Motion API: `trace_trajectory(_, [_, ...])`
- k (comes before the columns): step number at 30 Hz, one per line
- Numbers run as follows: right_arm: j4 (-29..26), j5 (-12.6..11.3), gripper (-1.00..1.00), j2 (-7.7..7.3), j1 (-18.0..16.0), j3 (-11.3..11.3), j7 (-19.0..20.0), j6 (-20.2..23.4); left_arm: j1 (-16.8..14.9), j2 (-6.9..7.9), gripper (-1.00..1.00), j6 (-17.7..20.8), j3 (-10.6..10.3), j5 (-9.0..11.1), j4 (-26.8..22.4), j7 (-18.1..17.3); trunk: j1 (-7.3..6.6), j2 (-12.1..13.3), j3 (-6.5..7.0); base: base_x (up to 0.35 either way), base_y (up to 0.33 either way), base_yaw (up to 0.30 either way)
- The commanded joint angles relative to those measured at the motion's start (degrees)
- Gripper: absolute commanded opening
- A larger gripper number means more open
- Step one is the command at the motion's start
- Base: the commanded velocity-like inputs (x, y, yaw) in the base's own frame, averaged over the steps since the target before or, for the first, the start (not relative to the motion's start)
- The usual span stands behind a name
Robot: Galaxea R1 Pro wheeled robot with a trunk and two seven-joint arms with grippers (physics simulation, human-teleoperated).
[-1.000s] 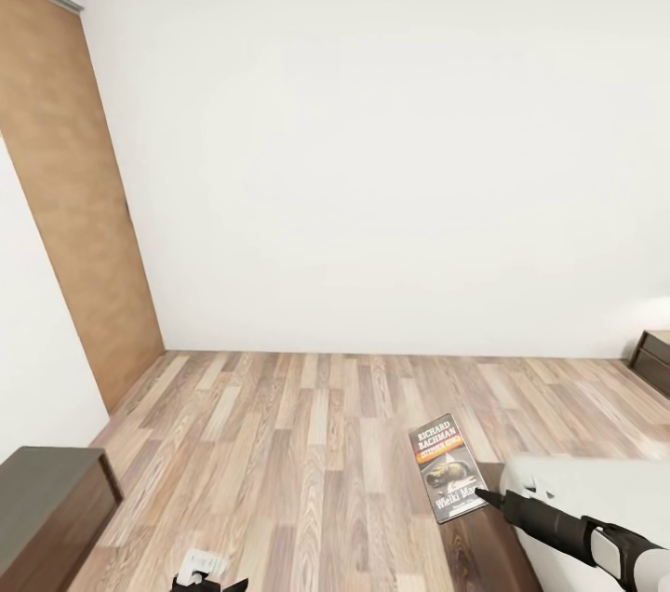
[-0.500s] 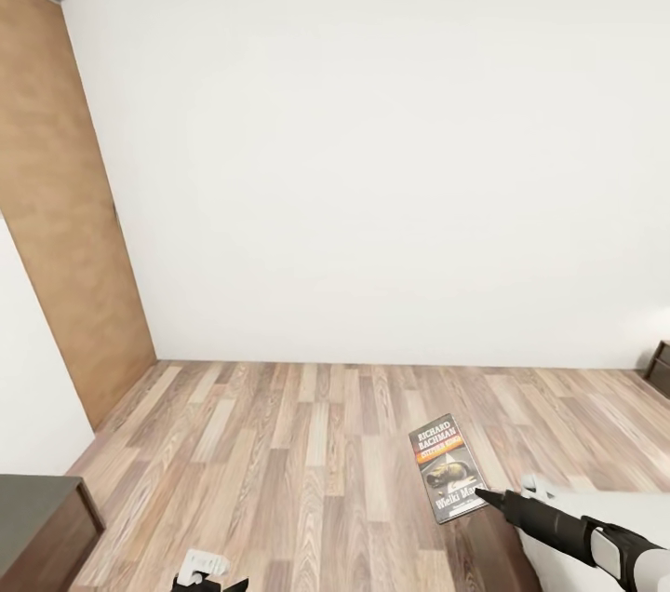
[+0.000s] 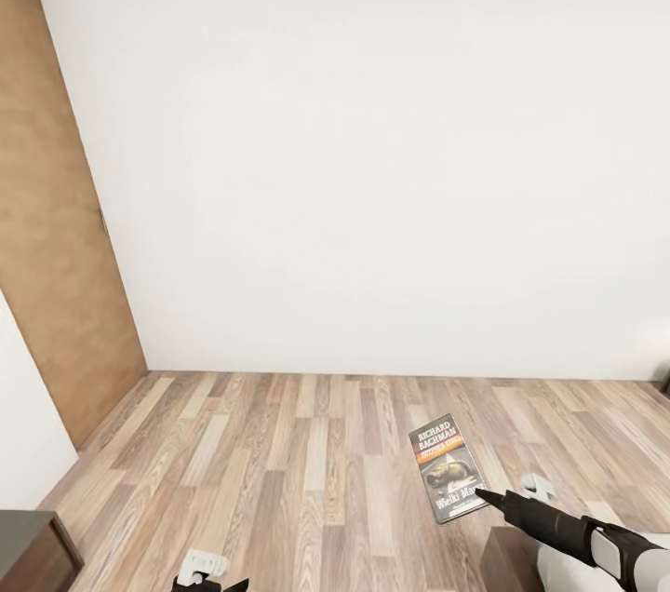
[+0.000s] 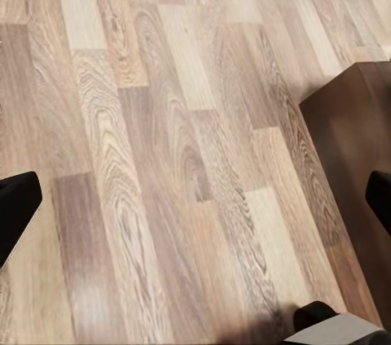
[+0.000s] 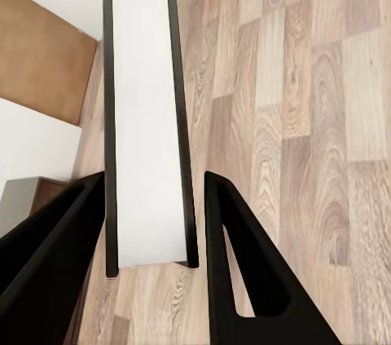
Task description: In the bedroom, move the book from the bed onto either nightstand, and place the two sandals side by side next to the bed.
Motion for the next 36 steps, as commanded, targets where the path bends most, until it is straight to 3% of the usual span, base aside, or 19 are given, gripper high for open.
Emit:
trace_trajectory(1, [0.11, -0.68, -1.0, 0.01, -0.07, -0.05, 0.29, 0.57, -0.02, 0.0, 1.0, -0.34, 0.44, -0.63, 0.05, -0.13, 0.06, -0.04, -0.02, 0.321, 0.0, 0.0])
trace_trajectory(36, [0.12, -0.65, -1.0, 0.02, -0.07, -0.05, 0.39, 0.61, -0.01, 0.0, 1.0, -0.34, 0.44, -0.69, 1.54, -0.07, 0.06, -0.04, -0.02, 0.321, 0.0, 0.0])
